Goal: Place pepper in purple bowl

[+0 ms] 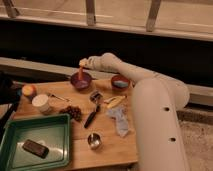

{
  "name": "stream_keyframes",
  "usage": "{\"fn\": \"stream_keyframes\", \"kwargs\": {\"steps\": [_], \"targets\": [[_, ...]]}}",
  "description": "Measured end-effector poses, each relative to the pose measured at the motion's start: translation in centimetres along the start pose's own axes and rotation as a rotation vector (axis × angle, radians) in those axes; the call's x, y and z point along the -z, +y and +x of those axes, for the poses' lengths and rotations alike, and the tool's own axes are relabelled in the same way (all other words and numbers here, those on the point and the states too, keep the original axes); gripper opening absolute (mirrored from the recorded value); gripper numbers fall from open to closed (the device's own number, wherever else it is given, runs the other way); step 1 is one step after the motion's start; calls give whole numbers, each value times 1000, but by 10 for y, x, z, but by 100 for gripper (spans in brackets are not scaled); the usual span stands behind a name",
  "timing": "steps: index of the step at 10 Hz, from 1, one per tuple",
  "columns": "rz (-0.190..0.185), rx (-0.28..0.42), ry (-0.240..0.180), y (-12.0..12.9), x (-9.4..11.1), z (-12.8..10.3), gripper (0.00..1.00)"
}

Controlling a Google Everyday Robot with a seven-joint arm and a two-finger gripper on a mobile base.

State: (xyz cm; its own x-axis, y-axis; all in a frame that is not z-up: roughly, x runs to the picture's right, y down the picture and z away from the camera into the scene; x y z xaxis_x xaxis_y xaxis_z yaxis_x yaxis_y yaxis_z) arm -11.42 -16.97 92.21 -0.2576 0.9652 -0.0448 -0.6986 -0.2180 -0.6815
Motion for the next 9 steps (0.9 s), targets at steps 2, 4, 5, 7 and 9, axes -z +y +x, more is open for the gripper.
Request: {"fn": "stream_keyframes", "kwargs": {"steps": [2,4,5,7,9], "targets": [[3,-9,3,-5,-7,5,80],[2,-17,11,-5,-11,7,80],[2,-17,11,-5,-11,7,80],[4,-17,10,-6,-10,7,80],[3,-17,11,-5,-11,7,80]]}}
